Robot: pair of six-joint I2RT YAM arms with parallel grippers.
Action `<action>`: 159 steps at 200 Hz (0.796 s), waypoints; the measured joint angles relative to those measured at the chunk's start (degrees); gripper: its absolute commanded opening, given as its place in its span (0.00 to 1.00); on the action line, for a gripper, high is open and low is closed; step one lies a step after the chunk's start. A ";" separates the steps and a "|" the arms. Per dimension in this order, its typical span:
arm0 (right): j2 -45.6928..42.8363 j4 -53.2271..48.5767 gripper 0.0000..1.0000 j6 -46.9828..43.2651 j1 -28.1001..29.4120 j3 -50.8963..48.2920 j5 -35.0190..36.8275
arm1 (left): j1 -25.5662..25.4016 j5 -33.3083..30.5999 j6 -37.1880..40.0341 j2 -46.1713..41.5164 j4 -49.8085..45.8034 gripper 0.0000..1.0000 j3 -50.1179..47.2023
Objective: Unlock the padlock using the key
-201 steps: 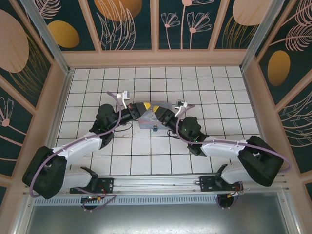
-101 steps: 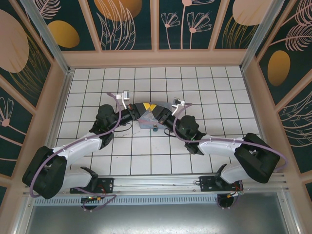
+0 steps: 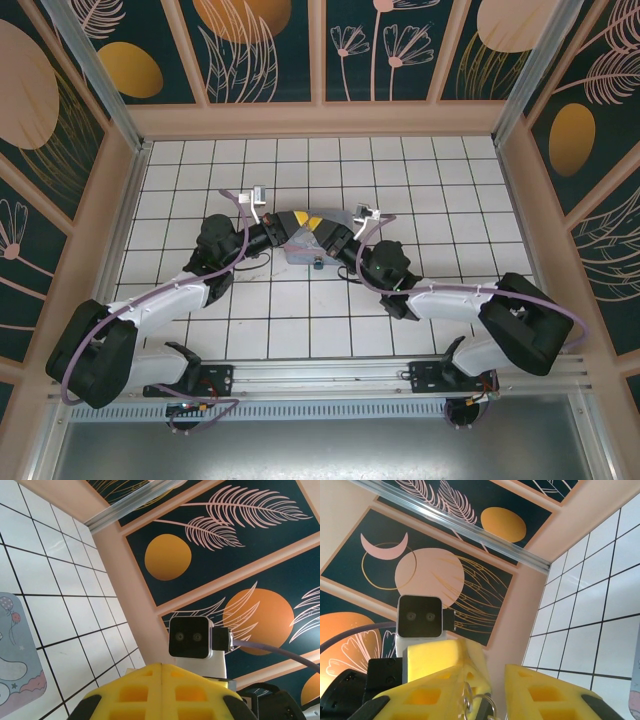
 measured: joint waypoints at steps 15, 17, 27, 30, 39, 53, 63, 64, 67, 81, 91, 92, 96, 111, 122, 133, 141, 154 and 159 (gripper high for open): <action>0.00 0.42 0.27 0.00 0.02 -0.13 -0.04 | 0.00 0.00 0.00 0.00 0.00 0.00 0.00; 0.00 0.44 0.27 0.00 0.02 -0.13 -0.07 | 0.00 0.00 0.00 0.00 0.00 0.00 0.00; 0.00 0.59 0.27 0.04 0.07 -0.13 -0.17 | 0.00 0.00 0.00 0.00 0.00 0.00 0.00; 0.00 0.59 0.27 0.04 0.09 -0.13 -0.17 | 0.00 0.00 0.00 0.00 0.00 0.00 0.00; 0.00 0.68 0.26 0.15 0.09 -0.15 -0.20 | 0.00 0.00 0.00 0.00 0.00 0.00 0.00; 0.00 0.83 0.26 0.20 0.09 -0.13 -0.17 | 0.00 0.00 0.00 0.00 0.00 0.00 0.00; 0.02 0.83 0.26 0.20 0.11 -0.13 -0.50 | 0.00 0.00 0.00 0.00 0.00 0.00 0.00; 0.02 0.83 0.26 0.20 0.11 -0.15 -0.55 | 0.00 0.00 0.00 0.00 0.00 0.00 0.00; 0.07 0.83 0.26 0.20 0.11 -0.15 -0.63 | 0.00 0.00 0.00 0.00 0.00 0.00 0.00; 0.28 0.92 0.26 0.20 0.11 -0.13 -1.16 | 0.00 0.00 0.00 0.00 0.00 0.00 0.00; 0.63 1.11 0.26 0.22 0.17 -0.13 -1.51 | 0.00 0.00 0.00 0.00 0.00 0.00 0.00; 0.66 1.16 0.25 0.22 0.20 -0.13 -1.49 | 0.00 0.00 0.00 0.00 0.00 0.00 0.00; 0.76 1.29 0.26 0.22 0.22 -0.13 -1.55 | 0.00 0.00 0.00 0.00 -0.02 0.00 -0.02; 0.96 1.68 0.25 0.22 0.31 -0.13 -1.90 | 0.00 0.00 0.00 0.00 -0.02 0.00 -0.02; 1.01 1.77 0.25 0.22 0.35 -0.13 -1.92 | 0.00 0.00 0.00 0.00 -0.02 0.00 -0.02; 1.03 1.81 0.25 0.22 0.37 -0.11 -1.92 | 0.00 0.00 0.00 0.00 -0.02 0.00 -0.02; 1.03 1.84 0.25 0.22 0.37 -0.09 -1.92 | 0.00 0.00 0.00 0.00 -0.02 0.00 -0.02; 1.05 1.84 0.24 0.20 0.37 0.04 -1.92 | 0.00 0.00 0.00 0.00 -0.02 0.00 -0.02; 1.11 1.84 0.24 0.20 0.37 0.17 -1.92 | 0.00 0.00 0.00 0.00 -0.02 0.00 -0.02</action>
